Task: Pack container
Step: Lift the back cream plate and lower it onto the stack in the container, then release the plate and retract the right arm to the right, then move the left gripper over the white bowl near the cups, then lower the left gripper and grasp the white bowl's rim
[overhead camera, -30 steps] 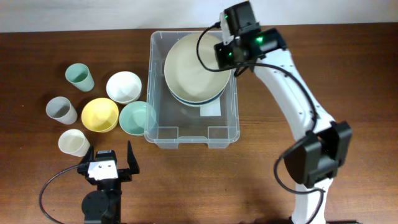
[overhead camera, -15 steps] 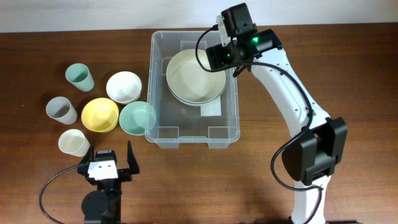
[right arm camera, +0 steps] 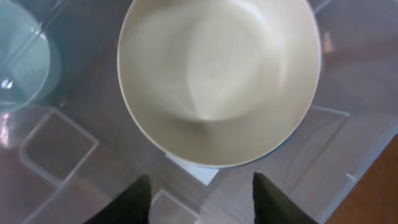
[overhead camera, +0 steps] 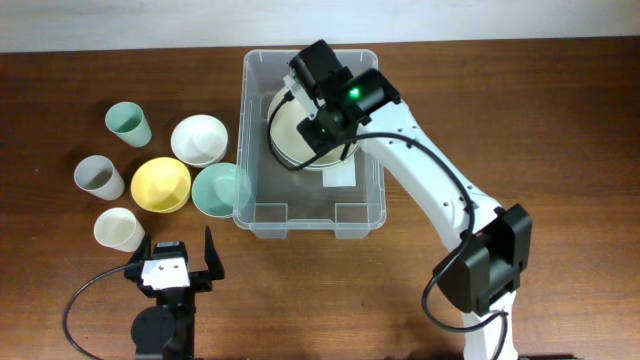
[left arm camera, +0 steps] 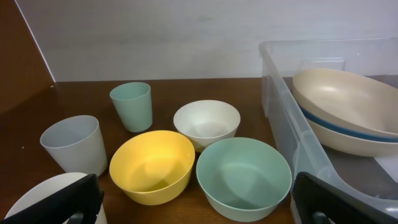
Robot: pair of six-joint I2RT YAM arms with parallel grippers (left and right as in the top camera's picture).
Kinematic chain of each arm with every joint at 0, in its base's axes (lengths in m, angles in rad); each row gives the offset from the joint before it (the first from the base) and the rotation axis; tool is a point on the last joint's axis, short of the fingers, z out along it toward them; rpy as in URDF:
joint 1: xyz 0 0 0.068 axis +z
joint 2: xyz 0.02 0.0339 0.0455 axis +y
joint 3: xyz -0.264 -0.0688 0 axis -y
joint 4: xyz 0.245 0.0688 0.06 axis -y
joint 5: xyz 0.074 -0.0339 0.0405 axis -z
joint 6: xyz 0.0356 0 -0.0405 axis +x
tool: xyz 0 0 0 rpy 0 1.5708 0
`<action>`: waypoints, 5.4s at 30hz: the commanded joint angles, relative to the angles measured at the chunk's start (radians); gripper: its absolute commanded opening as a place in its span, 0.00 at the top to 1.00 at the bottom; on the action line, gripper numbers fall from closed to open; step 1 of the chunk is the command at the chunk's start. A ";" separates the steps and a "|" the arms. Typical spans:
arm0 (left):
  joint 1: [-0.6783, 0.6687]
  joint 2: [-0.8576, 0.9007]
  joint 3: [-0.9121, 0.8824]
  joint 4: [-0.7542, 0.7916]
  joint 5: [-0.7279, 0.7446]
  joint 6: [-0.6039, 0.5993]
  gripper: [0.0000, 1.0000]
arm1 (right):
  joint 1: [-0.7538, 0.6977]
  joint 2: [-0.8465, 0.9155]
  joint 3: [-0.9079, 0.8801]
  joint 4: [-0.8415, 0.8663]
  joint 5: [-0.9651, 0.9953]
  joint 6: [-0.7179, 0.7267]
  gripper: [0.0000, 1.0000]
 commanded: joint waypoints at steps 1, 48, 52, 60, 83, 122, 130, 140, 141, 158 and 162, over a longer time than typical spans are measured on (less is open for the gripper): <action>0.003 -0.008 -0.010 0.003 0.011 0.015 0.00 | -0.008 -0.040 0.021 -0.048 -0.132 -0.108 0.52; 0.003 -0.008 -0.010 0.111 -0.064 0.065 0.00 | -0.863 -0.093 0.176 -0.144 -0.079 0.079 0.01; 0.003 0.010 0.094 0.157 -0.164 0.065 0.00 | -0.863 -0.093 0.176 -0.143 -0.079 0.079 0.01; 0.003 0.481 0.707 -0.037 -0.327 0.092 0.00 | -0.863 -0.093 0.176 -0.144 -0.079 0.079 0.01; 0.006 1.295 1.076 -0.275 -0.169 -0.177 0.01 | -0.863 -0.093 0.176 -0.144 -0.079 0.079 0.01; 0.119 1.839 1.077 -0.007 0.044 -0.193 0.31 | -0.863 -0.093 0.176 -0.144 -0.079 0.079 0.01; 0.118 1.899 1.077 0.037 0.045 -0.172 0.30 | -0.863 -0.093 0.176 -0.144 -0.079 0.079 0.01; 0.119 1.902 1.077 0.062 0.045 -0.141 0.41 | -0.863 -0.093 0.176 -0.144 -0.079 0.079 0.01; 0.119 1.902 1.077 0.063 0.045 -0.141 0.42 | -0.863 -0.093 0.176 -0.144 -0.079 0.079 0.01; 0.118 1.941 1.093 0.078 0.045 -0.141 0.60 | -0.863 -0.093 0.176 -0.144 -0.079 0.079 0.01; 0.119 1.940 1.107 0.078 0.045 -0.141 0.80 | -0.863 -0.093 0.176 -0.144 -0.079 0.079 0.01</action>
